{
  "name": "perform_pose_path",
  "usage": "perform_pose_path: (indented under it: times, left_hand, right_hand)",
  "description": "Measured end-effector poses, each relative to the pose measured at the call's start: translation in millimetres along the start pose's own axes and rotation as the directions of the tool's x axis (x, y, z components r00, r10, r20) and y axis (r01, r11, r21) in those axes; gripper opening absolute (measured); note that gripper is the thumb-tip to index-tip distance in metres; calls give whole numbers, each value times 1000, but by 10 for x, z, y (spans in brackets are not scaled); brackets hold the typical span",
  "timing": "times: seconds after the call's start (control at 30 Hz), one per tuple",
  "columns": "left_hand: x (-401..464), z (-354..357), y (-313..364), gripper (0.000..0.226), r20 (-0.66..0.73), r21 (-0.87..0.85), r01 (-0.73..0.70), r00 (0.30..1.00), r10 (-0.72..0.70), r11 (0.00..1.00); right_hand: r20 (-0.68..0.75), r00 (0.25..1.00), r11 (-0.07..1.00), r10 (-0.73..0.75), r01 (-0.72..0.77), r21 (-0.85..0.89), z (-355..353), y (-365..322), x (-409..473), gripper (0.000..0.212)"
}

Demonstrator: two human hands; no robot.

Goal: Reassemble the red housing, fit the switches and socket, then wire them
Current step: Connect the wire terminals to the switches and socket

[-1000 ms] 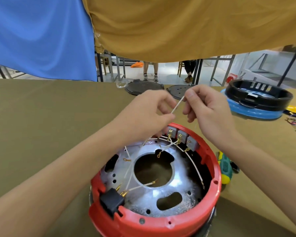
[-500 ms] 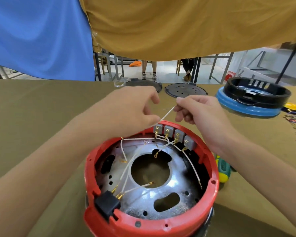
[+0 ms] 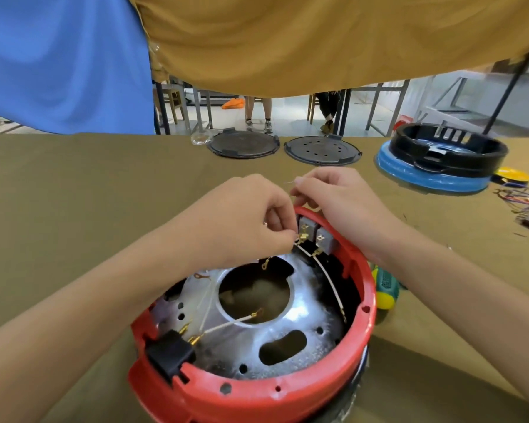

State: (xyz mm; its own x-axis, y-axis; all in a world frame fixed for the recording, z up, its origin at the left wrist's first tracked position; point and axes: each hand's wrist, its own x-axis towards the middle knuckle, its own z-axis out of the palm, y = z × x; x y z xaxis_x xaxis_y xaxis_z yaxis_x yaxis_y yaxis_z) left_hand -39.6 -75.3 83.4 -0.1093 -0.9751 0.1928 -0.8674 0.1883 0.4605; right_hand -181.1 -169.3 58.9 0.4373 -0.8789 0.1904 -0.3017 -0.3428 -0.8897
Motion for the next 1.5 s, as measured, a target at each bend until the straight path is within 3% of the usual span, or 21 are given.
perform_pose_path:
  times: [0.27,0.63,0.97,1.07,1.37,1.5]
  left_hand:
    - [48,161,53,5,-29,191,-10,999,16,982]
    - [14,308,23,4,-32,122,-90,995,95,988]
    - [7,300,12,22,-36,137,-119,991,126,983]
    - [19,297,-4,31,-29,86,-99,994,102,991]
    - [23,232,-87,17,70,-268,61,997,-44,962]
    - [12,216,-67,13,46,-150,-22,998,29,988]
  right_hand:
    - [43,998,997,35,-32,-73,52,40,-25,25]
    - [20,1000,998,15,-14,-60,78,97,20,23]
    - [22,1000,998,1,0,-65,73,113,27,22]
    - [21,1000,997,10,-8,-75,64,121,26,22]
    - [24,1000,997,10,-8,-73,70,124,25,22]
    - [23,1000,998,7,-5,-58,75,123,26,22]
